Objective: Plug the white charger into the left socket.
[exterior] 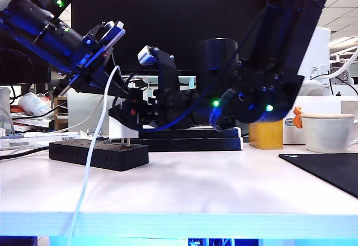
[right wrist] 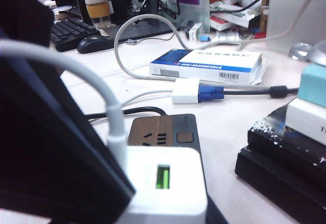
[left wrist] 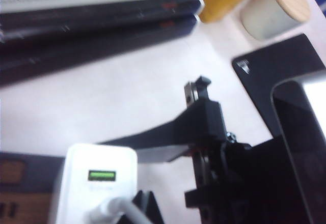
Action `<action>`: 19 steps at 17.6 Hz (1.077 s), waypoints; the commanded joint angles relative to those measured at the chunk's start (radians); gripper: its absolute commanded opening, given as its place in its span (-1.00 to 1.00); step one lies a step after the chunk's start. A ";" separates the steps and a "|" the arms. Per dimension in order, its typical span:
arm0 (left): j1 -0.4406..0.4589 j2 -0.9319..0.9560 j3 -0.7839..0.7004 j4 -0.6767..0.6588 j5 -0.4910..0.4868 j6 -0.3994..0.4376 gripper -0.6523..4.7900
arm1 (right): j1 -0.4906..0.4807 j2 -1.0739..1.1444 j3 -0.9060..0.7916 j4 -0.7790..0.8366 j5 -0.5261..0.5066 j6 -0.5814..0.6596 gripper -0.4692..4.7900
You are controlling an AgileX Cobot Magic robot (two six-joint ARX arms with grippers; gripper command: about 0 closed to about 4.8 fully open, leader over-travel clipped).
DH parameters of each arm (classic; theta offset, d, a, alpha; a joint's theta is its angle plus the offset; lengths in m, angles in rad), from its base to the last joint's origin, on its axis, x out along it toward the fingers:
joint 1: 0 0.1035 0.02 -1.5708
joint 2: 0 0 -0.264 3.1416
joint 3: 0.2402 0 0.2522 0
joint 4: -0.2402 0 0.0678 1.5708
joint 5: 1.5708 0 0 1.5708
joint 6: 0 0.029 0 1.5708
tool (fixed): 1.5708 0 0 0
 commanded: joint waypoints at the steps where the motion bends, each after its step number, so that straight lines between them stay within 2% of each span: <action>1: 0.009 0.010 -0.005 -0.073 -0.097 0.024 -0.78 | -0.011 0.013 -0.058 -0.105 0.026 -0.047 -0.02; 11: 0.009 0.010 -0.005 -0.154 -0.127 0.027 -0.78 | 0.031 0.013 -0.059 -0.148 0.037 -0.054 -0.02; 15: 0.009 0.010 -0.005 -0.164 -0.128 0.027 -0.78 | 0.033 0.013 -0.059 -0.259 0.052 -0.097 -0.02; 19: 0.009 0.010 -0.005 -0.165 -0.122 0.026 -0.78 | 0.024 0.008 -0.059 -0.289 0.040 -0.132 -0.02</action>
